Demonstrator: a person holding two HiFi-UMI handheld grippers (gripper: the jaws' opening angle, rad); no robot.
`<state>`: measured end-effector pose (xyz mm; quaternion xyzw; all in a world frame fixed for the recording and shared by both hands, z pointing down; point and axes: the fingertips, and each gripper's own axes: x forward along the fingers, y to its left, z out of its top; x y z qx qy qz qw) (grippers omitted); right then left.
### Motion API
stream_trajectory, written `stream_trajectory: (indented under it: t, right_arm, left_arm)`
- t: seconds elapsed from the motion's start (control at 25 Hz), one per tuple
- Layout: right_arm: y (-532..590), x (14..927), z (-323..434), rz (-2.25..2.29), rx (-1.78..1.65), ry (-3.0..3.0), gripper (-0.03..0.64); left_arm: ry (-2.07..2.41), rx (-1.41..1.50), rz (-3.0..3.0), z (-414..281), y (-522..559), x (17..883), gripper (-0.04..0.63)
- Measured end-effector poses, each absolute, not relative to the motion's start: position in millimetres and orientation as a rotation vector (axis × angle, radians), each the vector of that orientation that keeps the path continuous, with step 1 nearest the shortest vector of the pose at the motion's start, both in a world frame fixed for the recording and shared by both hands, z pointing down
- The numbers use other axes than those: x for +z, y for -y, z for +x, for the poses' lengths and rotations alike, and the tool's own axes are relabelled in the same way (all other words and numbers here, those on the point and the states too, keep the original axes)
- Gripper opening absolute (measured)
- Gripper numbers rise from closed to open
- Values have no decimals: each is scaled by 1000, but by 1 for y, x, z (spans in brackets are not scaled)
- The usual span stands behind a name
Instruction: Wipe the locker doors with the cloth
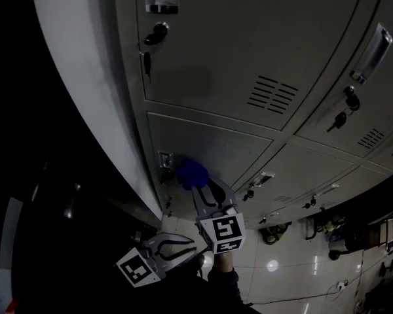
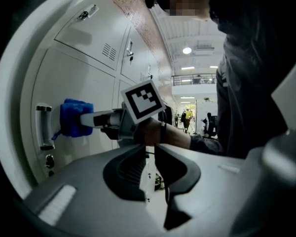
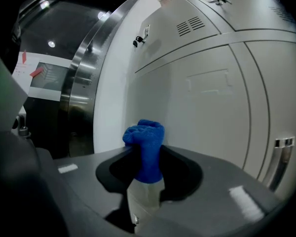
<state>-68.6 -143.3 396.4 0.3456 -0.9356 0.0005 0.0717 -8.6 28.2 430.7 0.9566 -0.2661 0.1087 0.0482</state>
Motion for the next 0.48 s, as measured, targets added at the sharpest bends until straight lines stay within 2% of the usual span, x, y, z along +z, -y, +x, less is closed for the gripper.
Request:
stream_trajectory:
  t: [0.48]
  right_arm:
    - [127, 418, -163, 962, 24, 2820, 118]
  left_arm:
    - [854, 346, 2893, -90, -39, 439, 54]
